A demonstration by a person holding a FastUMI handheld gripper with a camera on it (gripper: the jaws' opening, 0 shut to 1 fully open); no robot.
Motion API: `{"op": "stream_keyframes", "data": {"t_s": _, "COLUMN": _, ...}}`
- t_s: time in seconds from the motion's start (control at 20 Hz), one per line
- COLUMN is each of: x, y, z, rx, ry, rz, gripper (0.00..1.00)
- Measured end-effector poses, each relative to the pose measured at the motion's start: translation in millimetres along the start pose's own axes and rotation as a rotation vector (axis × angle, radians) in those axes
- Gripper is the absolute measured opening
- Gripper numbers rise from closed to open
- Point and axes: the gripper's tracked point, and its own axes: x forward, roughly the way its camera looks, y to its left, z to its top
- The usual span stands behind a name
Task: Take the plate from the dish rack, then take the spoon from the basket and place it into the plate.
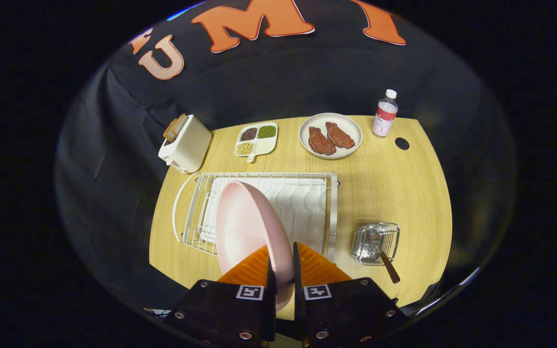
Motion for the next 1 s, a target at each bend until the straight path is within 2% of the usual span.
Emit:
{"op": "stream_keyframes", "data": {"t_s": 0.55, "x": 12, "y": -28, "z": -98, "rx": 0.027, "ry": 0.043, "rz": 0.07, "gripper": 0.16}}
{"op": "stream_keyframes", "data": {"t_s": 1.0, "x": 54, "y": -47, "z": -172, "rx": 0.041, "ry": 0.092, "rz": 0.124, "gripper": 0.16}}
